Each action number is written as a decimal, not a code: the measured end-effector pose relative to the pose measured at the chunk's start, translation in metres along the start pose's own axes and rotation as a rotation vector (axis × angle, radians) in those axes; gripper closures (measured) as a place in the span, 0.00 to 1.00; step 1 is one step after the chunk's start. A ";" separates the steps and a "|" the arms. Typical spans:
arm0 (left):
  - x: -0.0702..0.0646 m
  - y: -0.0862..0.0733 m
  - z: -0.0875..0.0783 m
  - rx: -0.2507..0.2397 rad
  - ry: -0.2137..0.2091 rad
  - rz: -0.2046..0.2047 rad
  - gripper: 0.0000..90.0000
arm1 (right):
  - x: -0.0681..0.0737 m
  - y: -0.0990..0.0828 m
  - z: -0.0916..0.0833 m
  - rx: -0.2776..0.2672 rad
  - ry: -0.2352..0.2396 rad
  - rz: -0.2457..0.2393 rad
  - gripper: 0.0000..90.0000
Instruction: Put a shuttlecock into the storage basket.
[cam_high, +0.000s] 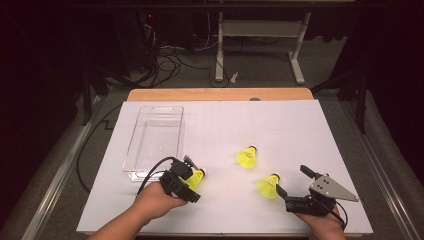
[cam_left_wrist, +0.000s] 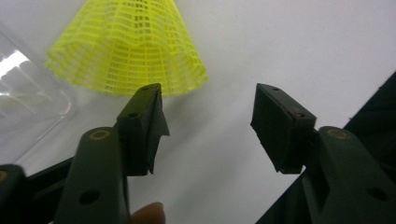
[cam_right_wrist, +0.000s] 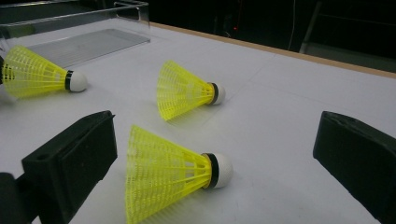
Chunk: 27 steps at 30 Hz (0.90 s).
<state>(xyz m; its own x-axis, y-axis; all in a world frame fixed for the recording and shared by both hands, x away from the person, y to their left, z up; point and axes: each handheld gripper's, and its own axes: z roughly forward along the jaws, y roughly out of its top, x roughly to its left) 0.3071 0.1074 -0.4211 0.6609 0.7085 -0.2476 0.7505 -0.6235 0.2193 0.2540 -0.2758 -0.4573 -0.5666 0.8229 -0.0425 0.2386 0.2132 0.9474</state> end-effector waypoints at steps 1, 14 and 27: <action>0.000 0.000 0.000 0.000 0.000 0.000 0.51 | 0.000 0.000 0.000 -0.001 -0.001 -0.001 0.00; 0.005 0.002 0.001 -0.032 -0.011 -0.020 0.51 | 0.000 0.000 0.000 -0.002 0.002 -0.003 0.00; 0.005 0.005 0.005 -0.023 -0.005 -0.033 0.49 | 0.001 0.000 0.000 -0.002 0.007 -0.007 0.01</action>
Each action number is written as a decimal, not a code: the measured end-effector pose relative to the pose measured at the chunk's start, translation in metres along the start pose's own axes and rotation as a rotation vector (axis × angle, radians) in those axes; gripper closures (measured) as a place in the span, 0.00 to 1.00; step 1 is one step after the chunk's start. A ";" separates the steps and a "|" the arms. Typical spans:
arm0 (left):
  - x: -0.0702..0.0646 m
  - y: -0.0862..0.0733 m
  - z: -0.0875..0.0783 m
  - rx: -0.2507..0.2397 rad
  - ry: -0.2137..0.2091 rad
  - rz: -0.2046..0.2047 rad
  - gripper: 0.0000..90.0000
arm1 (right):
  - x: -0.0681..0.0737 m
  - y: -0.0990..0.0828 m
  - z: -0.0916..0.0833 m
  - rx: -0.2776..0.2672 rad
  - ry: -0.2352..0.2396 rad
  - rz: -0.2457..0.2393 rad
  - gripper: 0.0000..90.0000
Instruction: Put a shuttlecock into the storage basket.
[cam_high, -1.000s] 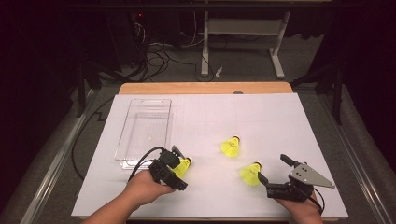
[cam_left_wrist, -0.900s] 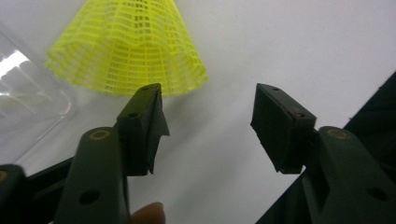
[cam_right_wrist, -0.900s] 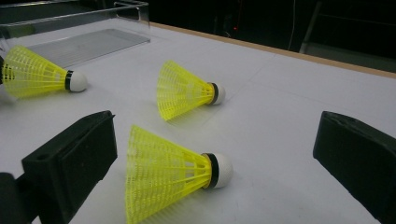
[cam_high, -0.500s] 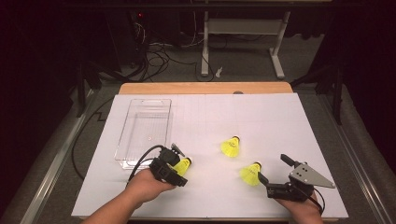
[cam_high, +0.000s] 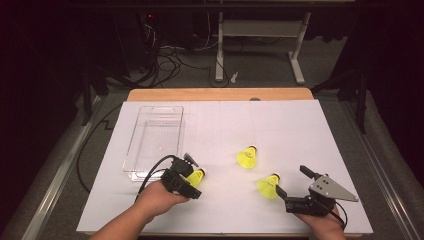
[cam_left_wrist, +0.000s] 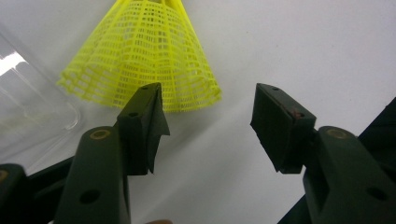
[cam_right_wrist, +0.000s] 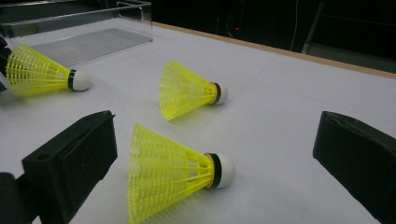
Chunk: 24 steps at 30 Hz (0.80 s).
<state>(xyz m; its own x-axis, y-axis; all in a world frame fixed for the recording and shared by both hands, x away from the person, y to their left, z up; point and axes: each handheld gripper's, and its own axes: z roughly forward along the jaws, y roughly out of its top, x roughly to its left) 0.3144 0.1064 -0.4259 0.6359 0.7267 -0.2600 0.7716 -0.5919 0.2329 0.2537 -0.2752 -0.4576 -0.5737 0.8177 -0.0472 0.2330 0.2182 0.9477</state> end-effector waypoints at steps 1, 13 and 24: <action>0.000 0.000 0.000 0.001 0.001 -0.001 0.49 | 0.000 0.000 0.000 0.000 0.000 0.000 0.01; 0.003 0.002 0.003 0.013 0.023 -0.022 0.55 | 0.000 0.000 0.000 0.003 0.003 0.001 0.01; 0.005 0.001 0.004 0.003 0.058 -0.033 0.76 | 0.001 0.000 0.000 0.002 0.006 -0.004 0.01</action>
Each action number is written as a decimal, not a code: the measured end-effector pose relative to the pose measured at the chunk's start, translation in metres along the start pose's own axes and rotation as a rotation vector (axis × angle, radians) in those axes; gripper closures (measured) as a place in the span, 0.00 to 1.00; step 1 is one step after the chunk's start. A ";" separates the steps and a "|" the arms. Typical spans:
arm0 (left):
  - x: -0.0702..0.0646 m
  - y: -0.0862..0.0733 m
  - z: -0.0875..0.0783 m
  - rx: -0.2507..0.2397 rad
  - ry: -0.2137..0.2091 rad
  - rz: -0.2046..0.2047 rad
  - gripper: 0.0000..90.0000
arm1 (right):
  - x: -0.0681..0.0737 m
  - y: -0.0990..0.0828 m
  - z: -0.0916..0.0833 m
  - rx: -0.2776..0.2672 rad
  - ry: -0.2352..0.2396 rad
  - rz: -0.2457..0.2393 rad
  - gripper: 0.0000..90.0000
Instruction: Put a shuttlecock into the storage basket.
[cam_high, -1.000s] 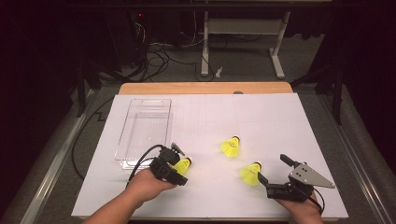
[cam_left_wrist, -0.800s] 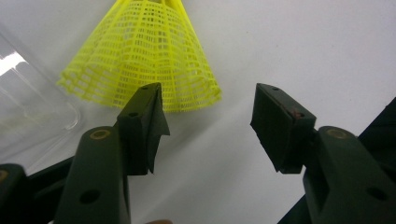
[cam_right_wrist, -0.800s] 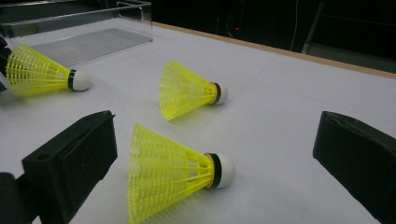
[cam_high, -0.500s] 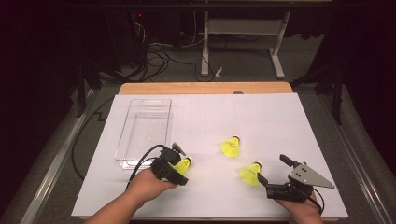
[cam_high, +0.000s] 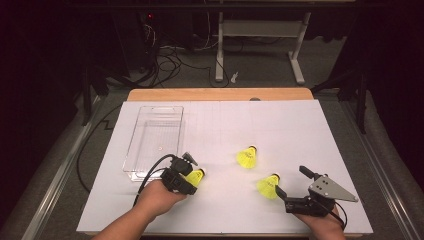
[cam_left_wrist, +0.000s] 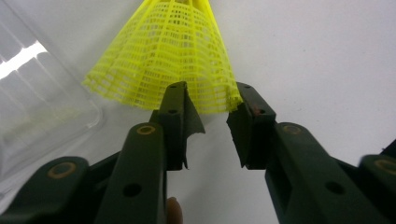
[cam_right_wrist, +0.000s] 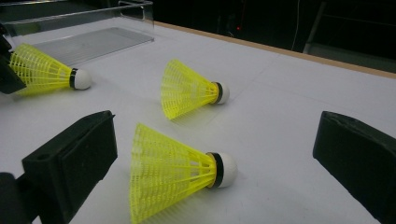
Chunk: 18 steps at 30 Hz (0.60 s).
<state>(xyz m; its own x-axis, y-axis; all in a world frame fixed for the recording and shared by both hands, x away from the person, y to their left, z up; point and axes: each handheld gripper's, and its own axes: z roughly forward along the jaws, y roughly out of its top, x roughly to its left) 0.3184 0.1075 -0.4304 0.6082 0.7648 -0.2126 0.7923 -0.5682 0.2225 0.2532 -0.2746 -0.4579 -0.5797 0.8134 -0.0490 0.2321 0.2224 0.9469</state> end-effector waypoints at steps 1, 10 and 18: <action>0.000 0.000 0.000 0.004 -0.010 0.001 0.79 | 0.000 0.000 0.000 0.000 0.000 -0.001 0.01; 0.001 -0.001 0.002 0.009 -0.011 0.006 0.91 | 0.000 0.000 0.000 0.003 0.000 -0.001 0.01; 0.004 -0.001 0.002 -0.002 -0.020 0.003 0.98 | 0.000 0.000 0.000 0.002 -0.001 -0.001 0.01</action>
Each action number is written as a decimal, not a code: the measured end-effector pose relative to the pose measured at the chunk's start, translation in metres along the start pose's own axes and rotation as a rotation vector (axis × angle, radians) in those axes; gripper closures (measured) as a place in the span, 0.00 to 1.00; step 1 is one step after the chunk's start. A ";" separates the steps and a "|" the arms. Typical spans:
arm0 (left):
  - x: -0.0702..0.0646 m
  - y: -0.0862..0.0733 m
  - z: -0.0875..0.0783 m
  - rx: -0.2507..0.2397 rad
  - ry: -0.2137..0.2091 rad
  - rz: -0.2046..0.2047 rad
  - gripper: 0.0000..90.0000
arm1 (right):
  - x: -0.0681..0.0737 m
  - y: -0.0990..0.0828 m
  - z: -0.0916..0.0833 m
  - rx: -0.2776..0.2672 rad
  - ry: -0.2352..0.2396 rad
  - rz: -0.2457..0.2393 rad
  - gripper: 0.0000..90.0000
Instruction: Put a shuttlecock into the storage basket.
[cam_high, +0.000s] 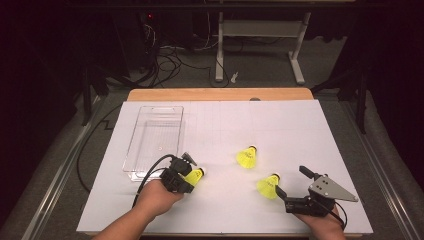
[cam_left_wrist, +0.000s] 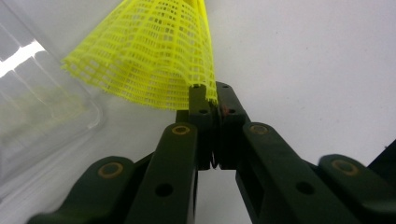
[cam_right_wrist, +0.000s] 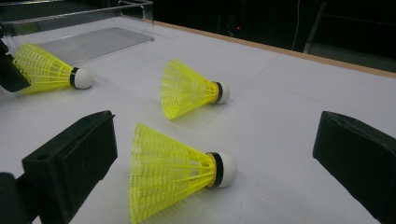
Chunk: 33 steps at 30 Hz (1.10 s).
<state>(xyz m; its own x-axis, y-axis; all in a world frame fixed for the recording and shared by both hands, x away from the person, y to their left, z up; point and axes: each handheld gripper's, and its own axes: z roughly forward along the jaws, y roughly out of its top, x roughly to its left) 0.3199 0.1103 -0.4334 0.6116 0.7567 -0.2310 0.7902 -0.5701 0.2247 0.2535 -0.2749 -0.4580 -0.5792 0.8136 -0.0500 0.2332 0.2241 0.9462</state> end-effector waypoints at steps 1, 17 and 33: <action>0.000 0.000 0.000 0.000 -0.005 0.001 0.98 | 0.000 0.000 0.000 -0.001 0.000 0.000 0.01; 0.005 -0.002 -0.005 -0.014 -0.063 0.011 0.99 | 0.000 0.000 0.000 0.001 -0.001 0.002 0.01; -0.001 -0.001 -0.015 -0.007 -0.082 0.052 0.99 | 0.000 0.000 0.000 0.002 -0.001 0.000 0.01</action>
<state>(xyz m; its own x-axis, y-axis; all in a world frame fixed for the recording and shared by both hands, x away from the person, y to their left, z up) 0.3181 0.1147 -0.4193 0.6528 0.6973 -0.2959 0.7575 -0.6051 0.2451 0.2533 -0.2749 -0.4582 -0.5786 0.8141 -0.0500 0.2348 0.2250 0.9456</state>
